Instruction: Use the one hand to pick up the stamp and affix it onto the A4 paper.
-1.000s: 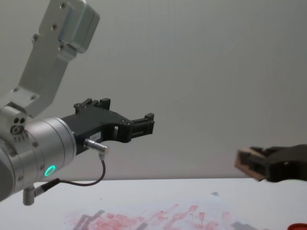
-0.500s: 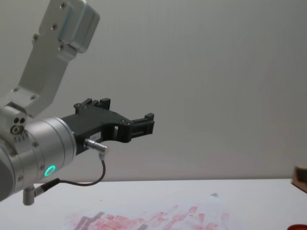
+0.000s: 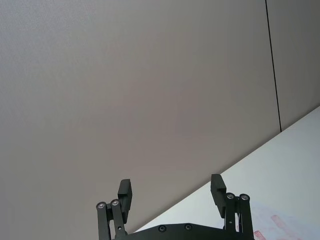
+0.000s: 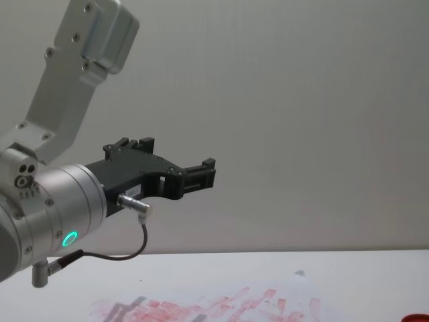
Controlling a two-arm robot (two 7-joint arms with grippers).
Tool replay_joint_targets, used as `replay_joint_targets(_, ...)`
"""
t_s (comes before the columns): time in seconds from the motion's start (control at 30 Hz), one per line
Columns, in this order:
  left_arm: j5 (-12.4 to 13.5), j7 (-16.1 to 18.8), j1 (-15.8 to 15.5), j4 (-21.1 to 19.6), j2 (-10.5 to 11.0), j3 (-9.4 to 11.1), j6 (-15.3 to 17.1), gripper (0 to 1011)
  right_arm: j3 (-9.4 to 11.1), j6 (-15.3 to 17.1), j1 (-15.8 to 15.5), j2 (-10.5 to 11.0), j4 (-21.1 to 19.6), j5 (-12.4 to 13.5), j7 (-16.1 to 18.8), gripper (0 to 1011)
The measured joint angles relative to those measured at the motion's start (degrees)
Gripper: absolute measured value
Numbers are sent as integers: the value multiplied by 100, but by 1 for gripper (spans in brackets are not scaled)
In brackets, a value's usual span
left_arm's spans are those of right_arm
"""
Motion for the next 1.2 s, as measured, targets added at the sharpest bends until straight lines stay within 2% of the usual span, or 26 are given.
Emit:
replay_joint_targets(1.0, 0, 0, 0, 0, 0, 0, 0, 1001, -210, 117, 468, -261, 726, -508, 390, 217)
replay_joint_targets(1.07, 0, 0, 0, 0, 0, 0, 0, 1001, -220, 122, 497, -276, 759, -538, 415, 242)
replay_joint_targets(1.2, 0, 0, 0, 0, 0, 0, 0, 1001, -236, 130, 535, -295, 801, -575, 450, 358)
